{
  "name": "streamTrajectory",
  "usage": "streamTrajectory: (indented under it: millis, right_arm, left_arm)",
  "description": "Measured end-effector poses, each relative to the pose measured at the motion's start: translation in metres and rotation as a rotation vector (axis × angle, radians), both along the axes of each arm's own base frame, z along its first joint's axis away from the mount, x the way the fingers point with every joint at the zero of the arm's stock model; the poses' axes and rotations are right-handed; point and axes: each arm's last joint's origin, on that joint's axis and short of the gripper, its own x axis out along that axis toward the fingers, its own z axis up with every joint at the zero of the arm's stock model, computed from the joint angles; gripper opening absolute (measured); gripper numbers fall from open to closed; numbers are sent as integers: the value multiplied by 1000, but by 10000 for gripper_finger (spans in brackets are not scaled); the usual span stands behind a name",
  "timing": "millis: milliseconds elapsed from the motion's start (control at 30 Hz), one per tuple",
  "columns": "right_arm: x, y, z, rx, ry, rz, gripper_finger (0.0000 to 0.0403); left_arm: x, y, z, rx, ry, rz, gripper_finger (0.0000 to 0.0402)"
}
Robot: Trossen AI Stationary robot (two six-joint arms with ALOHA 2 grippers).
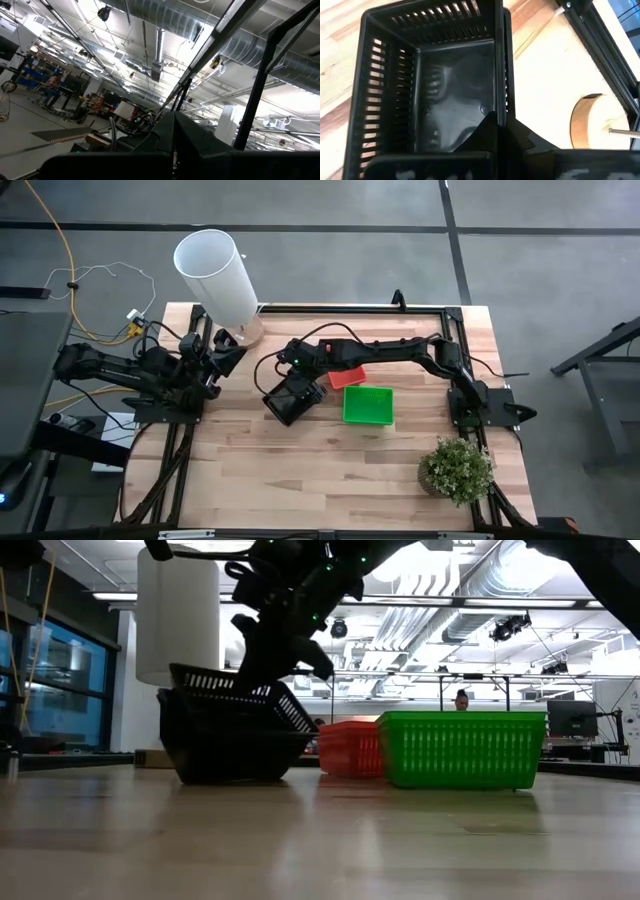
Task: Stack baskets by color
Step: Stack the right black bin on top of the top left black bin
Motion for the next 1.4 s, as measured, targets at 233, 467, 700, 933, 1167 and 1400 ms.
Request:
streamTrajectory:
  millis: [233,467,700,933,1167,1400]
  right_arm:
    - [2,2,2,24,-29,-31,0]
    - [1,4,1,35,-6,-32,0]
    - [0,5,0,46,13,-48,2]
    - [0,6,0,64,14,-65,68]
    - [1,5,1,68,-1,-68,161]
    - [2,5,2,81,-24,-79,210]
  left_arm:
    - [1,0,-1,0,15,0,0]
    - [1,0,-1,2,14,-9,0]
    - [1,0,-1,-7,11,-15,0]
    - [1,0,-1,-17,8,-21,0]
    - [1,0,-1,-17,7,-21,0]
    - [1,-1,-1,-8,7,-36,0]
